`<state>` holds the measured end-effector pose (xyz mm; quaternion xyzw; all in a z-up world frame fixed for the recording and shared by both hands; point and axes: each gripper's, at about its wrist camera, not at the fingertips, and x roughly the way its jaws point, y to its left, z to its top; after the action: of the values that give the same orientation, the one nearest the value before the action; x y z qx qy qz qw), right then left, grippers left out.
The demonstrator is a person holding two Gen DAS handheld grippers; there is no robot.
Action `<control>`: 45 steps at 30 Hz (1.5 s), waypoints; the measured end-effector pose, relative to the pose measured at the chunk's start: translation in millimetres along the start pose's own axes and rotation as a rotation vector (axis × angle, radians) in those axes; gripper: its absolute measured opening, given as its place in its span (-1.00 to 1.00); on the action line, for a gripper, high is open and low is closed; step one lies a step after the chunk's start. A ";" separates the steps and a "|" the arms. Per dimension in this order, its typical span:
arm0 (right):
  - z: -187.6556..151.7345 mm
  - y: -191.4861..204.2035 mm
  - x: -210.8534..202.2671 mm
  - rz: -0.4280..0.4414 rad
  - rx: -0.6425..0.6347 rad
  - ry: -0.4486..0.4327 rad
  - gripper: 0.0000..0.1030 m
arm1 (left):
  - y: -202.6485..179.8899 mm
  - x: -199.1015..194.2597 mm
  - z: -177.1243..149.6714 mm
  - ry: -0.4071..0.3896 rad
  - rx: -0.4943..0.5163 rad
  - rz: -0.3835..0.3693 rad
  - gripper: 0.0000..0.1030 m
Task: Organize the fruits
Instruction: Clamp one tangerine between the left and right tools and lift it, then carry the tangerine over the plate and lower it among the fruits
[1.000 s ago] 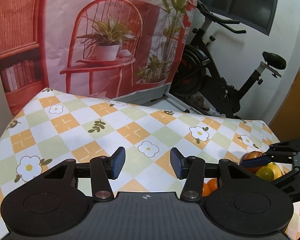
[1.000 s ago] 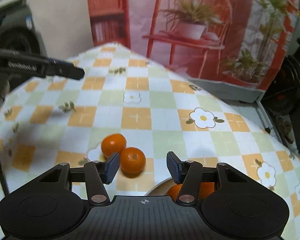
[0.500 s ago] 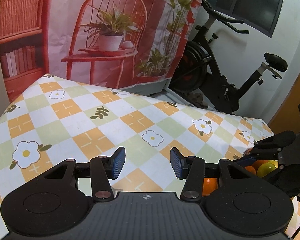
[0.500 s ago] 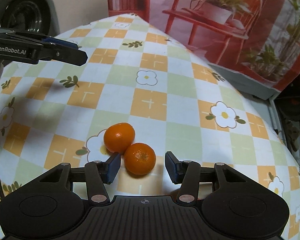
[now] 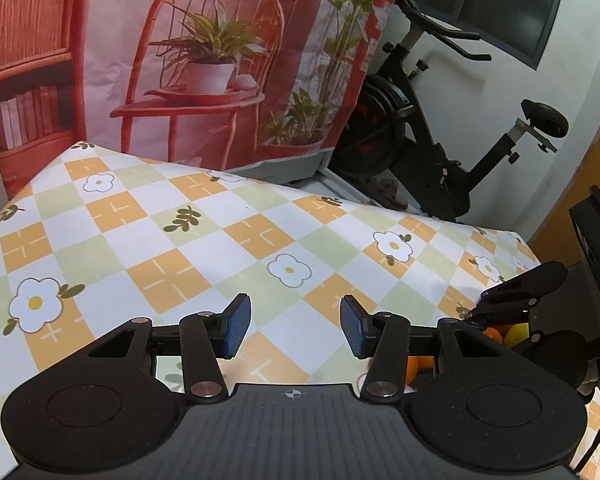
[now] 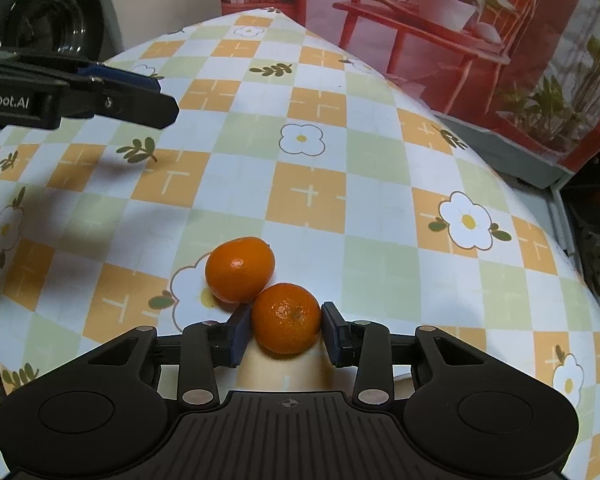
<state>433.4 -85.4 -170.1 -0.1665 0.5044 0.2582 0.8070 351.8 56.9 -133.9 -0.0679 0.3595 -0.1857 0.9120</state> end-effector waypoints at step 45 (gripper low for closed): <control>-165.9 -46.5 -150.0 -0.095 0.443 -0.520 -0.34 | -82.5 51.6 -28.0 0.188 0.094 -0.093 -0.29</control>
<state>286.2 -248.3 -106.9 0.0607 0.3171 0.1384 0.9363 343.5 -38.8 -165.7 -0.0239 0.4310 -0.2497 0.8668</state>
